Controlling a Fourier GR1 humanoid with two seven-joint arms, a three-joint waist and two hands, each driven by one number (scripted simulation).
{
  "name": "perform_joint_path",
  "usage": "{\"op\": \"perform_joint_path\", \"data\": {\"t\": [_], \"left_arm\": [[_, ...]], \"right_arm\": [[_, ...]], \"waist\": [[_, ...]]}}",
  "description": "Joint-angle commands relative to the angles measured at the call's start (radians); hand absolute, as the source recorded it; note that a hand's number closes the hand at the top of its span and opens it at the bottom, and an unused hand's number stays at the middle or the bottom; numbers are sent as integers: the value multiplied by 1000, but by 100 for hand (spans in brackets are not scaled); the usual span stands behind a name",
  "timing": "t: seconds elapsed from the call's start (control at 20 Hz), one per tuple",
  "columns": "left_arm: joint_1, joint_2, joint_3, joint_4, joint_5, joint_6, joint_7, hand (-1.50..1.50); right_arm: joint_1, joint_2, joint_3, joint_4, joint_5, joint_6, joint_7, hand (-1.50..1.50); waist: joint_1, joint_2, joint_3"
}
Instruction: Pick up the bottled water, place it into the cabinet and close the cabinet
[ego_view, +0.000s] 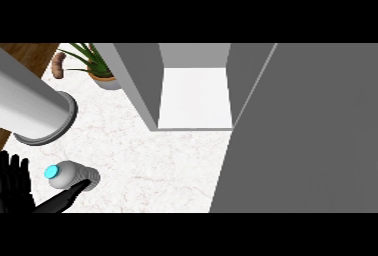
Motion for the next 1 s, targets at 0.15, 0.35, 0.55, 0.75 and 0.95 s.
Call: {"op": "perform_joint_path", "data": {"t": [0.15,0.35,0.55,0.75,0.95], "left_arm": [[-96,24,55,181,47,-48,-79,-150],[-141,-2,39,315,48,-26,-181,-150],[-100,-9,8,374,93,-35,-266,-150],[-206,20,93,539,91,-53,-296,-150],[-187,-8,86,566,103,-61,-371,-150]], "right_arm": [[-29,-13,-3,-29,88,-11,31,-150],[-3,-41,19,-100,98,-35,39,-150],[-18,-28,90,-106,165,-69,86,-150],[43,-68,113,-135,171,-87,46,-150],[94,-125,70,-106,72,-51,-68,-150]], "waist": [[5,2,0],[-1,1,0],[2,0,-1],[-6,0,-1],[-2,0,1]]}}
